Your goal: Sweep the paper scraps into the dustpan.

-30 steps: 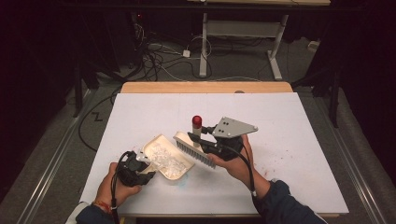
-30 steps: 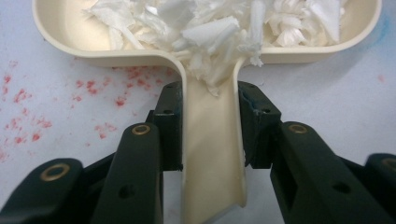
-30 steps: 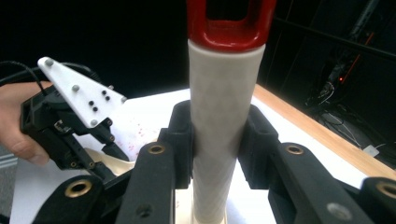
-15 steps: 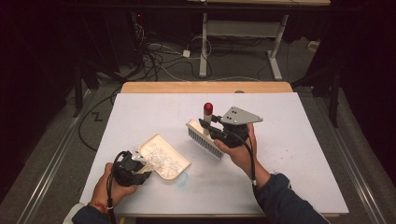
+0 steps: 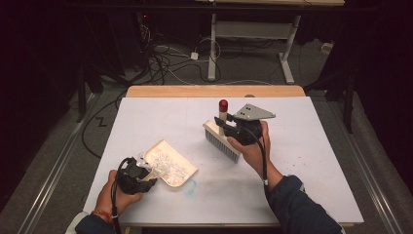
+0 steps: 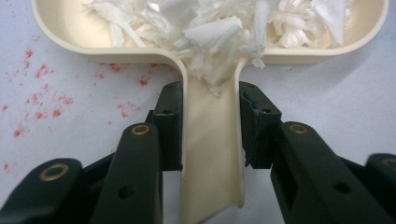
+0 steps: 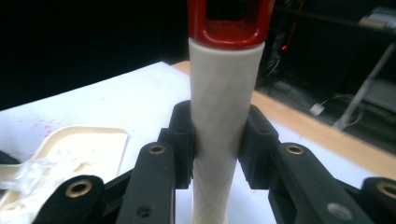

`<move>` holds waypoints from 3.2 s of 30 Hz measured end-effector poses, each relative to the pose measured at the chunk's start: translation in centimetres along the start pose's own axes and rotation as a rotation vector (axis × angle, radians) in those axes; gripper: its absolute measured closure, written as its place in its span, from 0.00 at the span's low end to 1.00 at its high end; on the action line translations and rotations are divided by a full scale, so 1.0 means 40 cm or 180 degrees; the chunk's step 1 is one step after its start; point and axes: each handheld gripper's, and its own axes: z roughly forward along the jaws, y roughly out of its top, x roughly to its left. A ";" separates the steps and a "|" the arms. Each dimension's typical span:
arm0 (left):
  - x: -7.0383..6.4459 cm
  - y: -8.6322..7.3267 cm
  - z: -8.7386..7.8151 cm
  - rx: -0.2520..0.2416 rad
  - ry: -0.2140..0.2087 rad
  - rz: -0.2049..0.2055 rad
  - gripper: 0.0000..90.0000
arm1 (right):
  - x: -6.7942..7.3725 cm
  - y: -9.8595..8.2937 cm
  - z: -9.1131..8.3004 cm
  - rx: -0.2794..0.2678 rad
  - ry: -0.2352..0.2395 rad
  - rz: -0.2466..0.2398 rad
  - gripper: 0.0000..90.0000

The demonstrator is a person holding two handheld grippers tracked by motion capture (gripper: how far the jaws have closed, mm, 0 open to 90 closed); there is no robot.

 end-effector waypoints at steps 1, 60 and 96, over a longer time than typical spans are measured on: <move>0.001 0.000 0.000 0.0000 0.0007 -0.0005 0.70 | 0.001 0.007 0.002 -0.0021 -0.0002 -0.0017 0.78; 0.009 -0.003 0.004 -0.0046 0.0065 -0.0131 0.70 | 0.003 -0.015 -0.284 -0.0126 0.0375 -0.0175 0.78; 0.076 0.008 0.010 -0.0374 0.0362 -0.0876 0.70 | -0.121 -0.119 -0.481 0.0355 0.0572 -0.0047 0.78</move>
